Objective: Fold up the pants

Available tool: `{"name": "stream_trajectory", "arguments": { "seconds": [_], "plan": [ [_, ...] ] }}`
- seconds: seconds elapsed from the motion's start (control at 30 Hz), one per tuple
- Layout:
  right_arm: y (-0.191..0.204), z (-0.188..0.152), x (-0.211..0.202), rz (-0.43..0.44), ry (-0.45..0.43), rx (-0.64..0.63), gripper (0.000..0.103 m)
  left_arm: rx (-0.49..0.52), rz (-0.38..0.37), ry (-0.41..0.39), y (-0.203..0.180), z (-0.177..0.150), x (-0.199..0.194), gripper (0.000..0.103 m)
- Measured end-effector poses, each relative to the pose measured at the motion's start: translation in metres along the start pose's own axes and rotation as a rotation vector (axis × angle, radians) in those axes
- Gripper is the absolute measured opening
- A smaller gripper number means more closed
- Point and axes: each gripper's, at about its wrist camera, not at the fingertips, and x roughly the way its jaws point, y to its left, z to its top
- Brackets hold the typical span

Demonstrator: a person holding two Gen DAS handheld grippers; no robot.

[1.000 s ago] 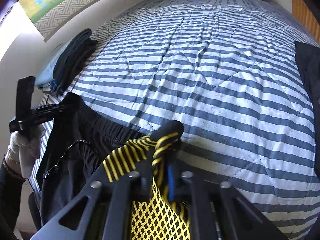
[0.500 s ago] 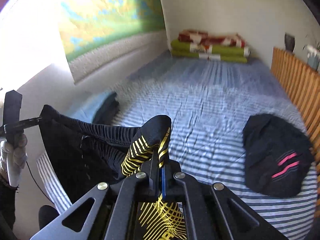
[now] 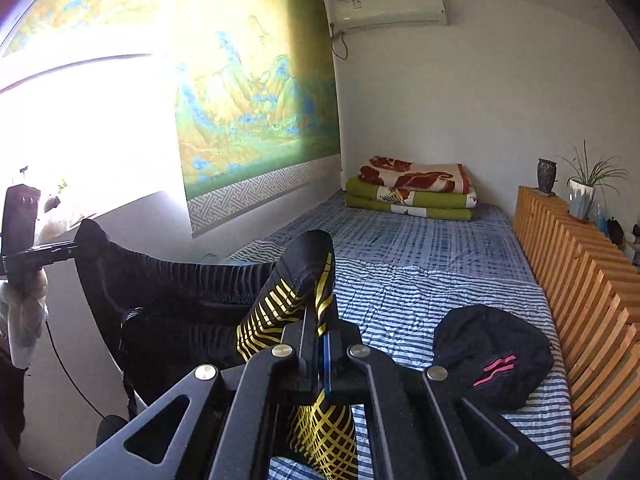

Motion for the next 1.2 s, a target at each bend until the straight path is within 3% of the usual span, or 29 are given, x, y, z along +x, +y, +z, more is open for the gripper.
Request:
{"name": "stream_trajectory", "arguments": {
  "seconds": [0.1, 0.17, 0.2, 0.23, 0.3, 0.33, 0.37, 0.4, 0.47, 0.57, 0.7, 0.83, 1.0, 1.03, 1.07, 1.1, 1.13, 1.2],
  "plan": [
    [-0.020, -0.011, 0.063, -0.033, 0.080, 0.055, 0.001, -0.063, 0.017, 0.100, 0.040, 0.002, 0.074, 0.006],
    [-0.032, -0.022, 0.116, -0.078, 0.140, 0.076, 0.001, -0.101, 0.084, 0.159, 0.070, -0.002, 0.136, 0.007],
    [-0.040, -0.029, 0.149, -0.082, 0.184, 0.095, 0.001, -0.123, 0.116, 0.197, 0.088, -0.008, 0.173, 0.011],
    [-0.046, -0.037, 0.174, -0.083, 0.229, 0.096, 0.002, -0.118, 0.172, 0.253, 0.103, -0.015, 0.209, 0.027],
    [-0.062, -0.065, 0.254, -0.131, 0.392, 0.071, 0.007, -0.087, 0.375, 0.367, 0.132, -0.036, 0.280, 0.047],
    [-0.073, -0.078, 0.283, -0.186, 0.450, 0.094, 0.021, -0.047, 0.435, 0.397, 0.140, -0.047, 0.305, 0.044],
    [-0.084, -0.092, 0.305, -0.199, 0.490, 0.119, 0.027, -0.020, 0.451, 0.421, 0.146, -0.058, 0.325, 0.044],
    [-0.093, -0.103, 0.320, -0.193, 0.517, 0.134, 0.027, -0.026, 0.432, 0.430, 0.150, -0.067, 0.338, 0.044],
    [-0.107, -0.126, 0.345, -0.164, 0.559, 0.161, 0.028, -0.001, 0.335, 0.448, 0.147, -0.082, 0.357, 0.045],
    [-0.121, -0.147, 0.370, -0.125, 0.597, 0.179, 0.034, 0.092, 0.289, 0.529, 0.135, -0.107, 0.389, 0.046],
    [-0.131, -0.164, 0.396, -0.083, 0.632, 0.223, 0.037, -0.004, 0.292, 0.567, 0.159, -0.128, 0.415, 0.048],
    [-0.132, -0.176, 0.423, -0.069, 0.666, 0.215, 0.048, -0.057, 0.347, 0.572, 0.196, -0.149, 0.422, 0.049],
    [-0.124, -0.193, 0.435, -0.017, 0.707, 0.206, 0.048, -0.111, 0.329, 0.569, 0.216, -0.157, 0.421, 0.049],
    [-0.123, -0.194, 0.435, -0.019, 0.707, 0.204, 0.045, -0.117, 0.318, 0.568, 0.219, -0.158, 0.422, 0.049],
    [-0.121, -0.196, 0.435, -0.017, 0.706, 0.201, 0.037, -0.114, 0.307, 0.566, 0.217, -0.158, 0.424, 0.049],
    [-0.120, -0.196, 0.434, -0.015, 0.705, 0.197, 0.031, -0.096, 0.294, 0.562, 0.212, -0.158, 0.425, 0.041],
    [-0.119, -0.196, 0.434, -0.023, 0.703, 0.193, 0.021, -0.077, 0.287, 0.559, 0.208, -0.158, 0.427, 0.021],
    [-0.118, -0.193, 0.431, -0.027, 0.694, 0.190, 0.009, -0.051, 0.289, 0.535, 0.200, -0.155, 0.425, 0.006]
  ]
}}
